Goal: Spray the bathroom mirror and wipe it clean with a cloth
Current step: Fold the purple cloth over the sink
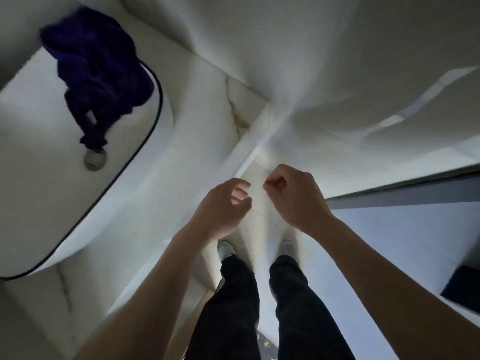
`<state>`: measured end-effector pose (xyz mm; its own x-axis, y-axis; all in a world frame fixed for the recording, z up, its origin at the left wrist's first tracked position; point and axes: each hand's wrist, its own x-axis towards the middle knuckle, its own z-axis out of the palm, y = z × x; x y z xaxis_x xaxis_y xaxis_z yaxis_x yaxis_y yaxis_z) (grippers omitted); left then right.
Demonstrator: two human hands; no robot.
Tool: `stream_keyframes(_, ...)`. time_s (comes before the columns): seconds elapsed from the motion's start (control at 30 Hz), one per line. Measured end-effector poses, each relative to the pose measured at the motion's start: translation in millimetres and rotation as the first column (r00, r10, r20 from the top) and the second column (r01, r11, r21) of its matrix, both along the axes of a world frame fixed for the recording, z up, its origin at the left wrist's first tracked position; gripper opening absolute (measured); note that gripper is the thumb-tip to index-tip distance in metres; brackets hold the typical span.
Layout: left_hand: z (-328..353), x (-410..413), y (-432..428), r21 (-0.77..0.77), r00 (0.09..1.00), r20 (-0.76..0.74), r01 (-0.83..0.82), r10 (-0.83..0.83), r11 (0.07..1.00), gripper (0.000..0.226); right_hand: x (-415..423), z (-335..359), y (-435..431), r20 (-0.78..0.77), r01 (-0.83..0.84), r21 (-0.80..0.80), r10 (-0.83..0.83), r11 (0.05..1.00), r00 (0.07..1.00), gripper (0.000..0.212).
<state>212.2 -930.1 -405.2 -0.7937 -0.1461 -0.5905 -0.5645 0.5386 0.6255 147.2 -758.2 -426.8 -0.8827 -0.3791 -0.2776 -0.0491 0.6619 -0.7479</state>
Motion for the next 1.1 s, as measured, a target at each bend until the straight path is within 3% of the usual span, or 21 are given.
stream_keyframes(0.23, 88, 53, -46, 0.032, 0.947, -0.111, -0.3, 0.301, 0.953, 0.022, -4, 88, -43, -0.114, -0.135, -0.086, 0.125, 0.987, 0.986, 0.005)
stream_keyframes(0.37, 110, 75, -72, 0.119, 0.835, -0.199, -0.499, 0.513, 0.859, 0.025, -7, 116, -88, -0.178, -0.248, -0.081, 0.231, 0.965, 0.957, 0.003)
stream_keyframes(0.57, 114, 85, -117, 0.23, 0.684, -0.199, -0.663, 0.701, 0.712, 0.031, -25, 133, -170, -0.22, -0.324, -0.01, 0.314, 0.946, 0.924, 0.004)
stream_keyframes(0.9, 145, 50, -159, 0.462, 0.562, -0.154, -0.686, 0.812, 0.562, 0.028, -61, 147, -250, -0.253, -0.405, 0.136, 0.426, 0.904, 0.869, 0.008)
stream_keyframes(1.0, 148, 48, -159, 0.48, 0.548, -0.145, -0.69, 0.824, 0.542, 0.028, -86, 146, -274, -0.292, -0.403, 0.131, 0.424, 0.906, 0.857, 0.005)
stream_keyframes(1.1, 149, 51, -157, 0.455, 0.525, -0.14, -0.719, 0.84, 0.525, 0.03, -117, 147, -308, -0.336, -0.441, 0.143, 0.463, 0.886, 0.82, 0.019)
